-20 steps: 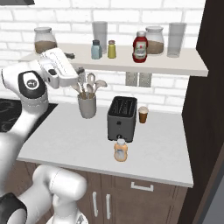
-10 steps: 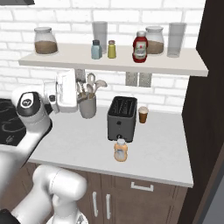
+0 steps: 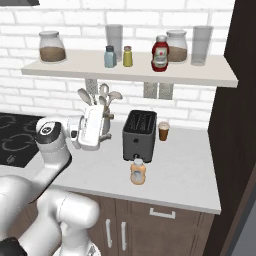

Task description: Put the shaker and condiment bottle from the counter next to their counterparts in the cabinet.

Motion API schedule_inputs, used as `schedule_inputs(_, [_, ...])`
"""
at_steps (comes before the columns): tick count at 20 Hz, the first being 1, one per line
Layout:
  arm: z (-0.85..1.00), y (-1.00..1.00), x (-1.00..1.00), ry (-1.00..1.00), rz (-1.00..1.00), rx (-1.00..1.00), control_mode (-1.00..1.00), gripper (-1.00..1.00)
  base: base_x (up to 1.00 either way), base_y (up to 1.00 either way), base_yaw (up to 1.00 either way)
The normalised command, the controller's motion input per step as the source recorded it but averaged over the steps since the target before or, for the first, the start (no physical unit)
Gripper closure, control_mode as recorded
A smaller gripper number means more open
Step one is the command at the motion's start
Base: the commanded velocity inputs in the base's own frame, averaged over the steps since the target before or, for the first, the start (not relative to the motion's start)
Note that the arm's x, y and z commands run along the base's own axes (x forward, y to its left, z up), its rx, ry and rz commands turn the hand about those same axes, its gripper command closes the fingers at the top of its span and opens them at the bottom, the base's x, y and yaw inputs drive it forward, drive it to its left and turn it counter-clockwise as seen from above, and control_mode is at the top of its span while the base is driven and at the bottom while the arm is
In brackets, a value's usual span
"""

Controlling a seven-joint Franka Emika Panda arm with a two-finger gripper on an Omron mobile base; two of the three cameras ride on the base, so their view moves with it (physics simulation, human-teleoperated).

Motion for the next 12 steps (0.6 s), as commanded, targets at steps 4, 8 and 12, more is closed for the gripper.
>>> schedule_inputs(4, [-0.8, -0.03, -0.05, 0.18, -0.18, 0.0, -1.0, -1.0, 0.0, 0.0, 0.0])
schedule_inputs(8, [-0.71, -0.05, -0.06, 0.12, -0.17, 0.0, -1.0, -1.0, 0.0, 0.0, 0.0])
schedule_inputs(12, [-0.41, -0.28, -0.01, 0.08, -0.16, 0.03, -1.0, -1.0, 0.0, 0.0, 0.0])
